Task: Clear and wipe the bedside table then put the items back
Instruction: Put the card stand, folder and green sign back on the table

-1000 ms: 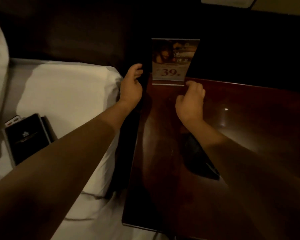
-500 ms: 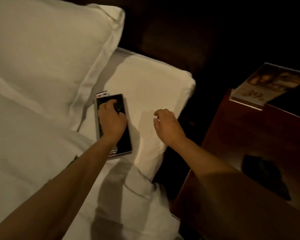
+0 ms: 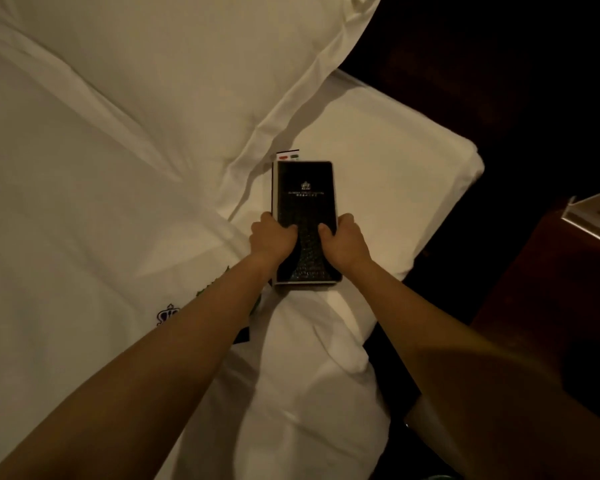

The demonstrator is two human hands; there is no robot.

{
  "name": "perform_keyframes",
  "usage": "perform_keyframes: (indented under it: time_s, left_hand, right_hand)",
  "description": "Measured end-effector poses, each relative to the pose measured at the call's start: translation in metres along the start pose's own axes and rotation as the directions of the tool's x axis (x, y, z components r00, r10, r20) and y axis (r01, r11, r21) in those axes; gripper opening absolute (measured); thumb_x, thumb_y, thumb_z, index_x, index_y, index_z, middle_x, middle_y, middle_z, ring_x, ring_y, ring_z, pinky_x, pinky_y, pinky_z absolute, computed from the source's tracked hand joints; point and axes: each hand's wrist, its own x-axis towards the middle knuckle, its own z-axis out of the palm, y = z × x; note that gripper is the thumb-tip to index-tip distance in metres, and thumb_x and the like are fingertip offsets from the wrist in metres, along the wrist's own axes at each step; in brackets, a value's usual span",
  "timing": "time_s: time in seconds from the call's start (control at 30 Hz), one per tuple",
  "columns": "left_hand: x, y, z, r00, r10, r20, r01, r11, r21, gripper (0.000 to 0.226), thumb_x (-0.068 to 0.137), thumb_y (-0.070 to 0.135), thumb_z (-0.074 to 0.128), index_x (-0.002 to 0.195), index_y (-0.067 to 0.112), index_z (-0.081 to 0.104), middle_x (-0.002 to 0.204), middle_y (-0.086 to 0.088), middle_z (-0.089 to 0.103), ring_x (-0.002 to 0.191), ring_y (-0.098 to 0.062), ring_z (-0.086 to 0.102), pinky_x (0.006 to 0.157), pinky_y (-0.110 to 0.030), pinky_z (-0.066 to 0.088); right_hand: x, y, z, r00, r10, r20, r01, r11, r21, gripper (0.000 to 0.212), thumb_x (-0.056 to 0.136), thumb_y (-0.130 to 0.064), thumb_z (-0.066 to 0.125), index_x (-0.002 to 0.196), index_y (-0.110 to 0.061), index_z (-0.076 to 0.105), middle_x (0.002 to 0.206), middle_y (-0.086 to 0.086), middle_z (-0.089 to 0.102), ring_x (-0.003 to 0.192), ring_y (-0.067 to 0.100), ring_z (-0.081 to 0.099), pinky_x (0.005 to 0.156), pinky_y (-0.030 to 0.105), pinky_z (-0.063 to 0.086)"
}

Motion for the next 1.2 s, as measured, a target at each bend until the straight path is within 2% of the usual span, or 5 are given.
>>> perform_keyframes:
  time_s: [0.2, 0.33, 0.6, 0.83, 1.2]
  left_hand:
    - [-0.005, -0.005, -0.004, 1.000, -0.008, 0.000, 0.008, 0.964, -0.267, 0.049, 0.090, 0.019, 0.056, 0.134, 0.007, 0.040, 0.132, -0.018, 0.051, 0.116, -0.032, 0.055, 0.094, -0.036, 0.049]
    - [-0.014, -0.002, -0.007, 1.000, 0.027, 0.006, -0.024, 0.947, -0.322, 0.046, 0.089, 0.015, 0.057, 0.132, 0.006, 0.042, 0.129, -0.017, 0.055, 0.112, -0.029, 0.058, 0.082, -0.027, 0.046]
    - [-0.047, 0.048, 0.002, 0.984, 0.179, 0.003, -0.168, 0.928, -0.332, 0.049, 0.086, 0.011, 0.062, 0.131, 0.006, 0.044, 0.126, -0.018, 0.057, 0.110, -0.028, 0.059, 0.086, -0.029, 0.049]
    - [-0.102, 0.104, 0.059, 0.951, 0.297, 0.084, -0.256, 0.910, -0.326, 0.053, 0.085, 0.011, 0.062, 0.134, 0.008, 0.043, 0.130, -0.017, 0.052, 0.115, -0.029, 0.056, 0.100, -0.043, 0.049]
    - [-0.232, 0.150, 0.211, 0.861, 0.384, 0.334, -0.309, 0.916, -0.256, 0.052, 0.086, 0.012, 0.061, 0.135, 0.012, 0.043, 0.131, -0.012, 0.052, 0.118, -0.026, 0.055, 0.100, -0.044, 0.049]
  right_hand:
    - [-0.004, -0.005, 0.009, 0.997, 0.033, -0.067, -0.021, 0.985, 0.169, 0.031, 0.095, -0.030, 0.044, 0.112, -0.005, 0.038, 0.117, 0.024, 0.057, 0.105, 0.038, 0.056, 0.092, 0.051, 0.047]
    - [-0.012, -0.008, 0.006, 0.996, 0.061, -0.070, -0.036, 0.947, 0.319, 0.026, 0.097, -0.026, 0.043, 0.113, -0.007, 0.038, 0.121, 0.023, 0.051, 0.107, 0.035, 0.054, 0.095, 0.049, 0.047]
    - [-0.030, -0.005, -0.035, 0.967, 0.055, -0.248, 0.049, 0.917, 0.397, 0.030, 0.099, -0.022, 0.038, 0.121, -0.003, 0.037, 0.124, 0.023, 0.051, 0.110, 0.034, 0.053, 0.096, 0.049, 0.046]
    - [-0.059, 0.034, -0.110, 0.882, 0.106, -0.460, 0.086, 0.922, 0.378, 0.036, 0.098, -0.022, 0.038, 0.131, -0.008, 0.038, 0.126, 0.019, 0.054, 0.112, 0.032, 0.055, 0.096, 0.044, 0.048]
    - [-0.151, 0.170, -0.232, 0.686, 0.333, -0.647, -0.036, 0.904, 0.426, 0.037, 0.097, -0.026, 0.040, 0.131, -0.011, 0.041, 0.124, 0.014, 0.057, 0.110, 0.029, 0.057, 0.090, 0.042, 0.051]
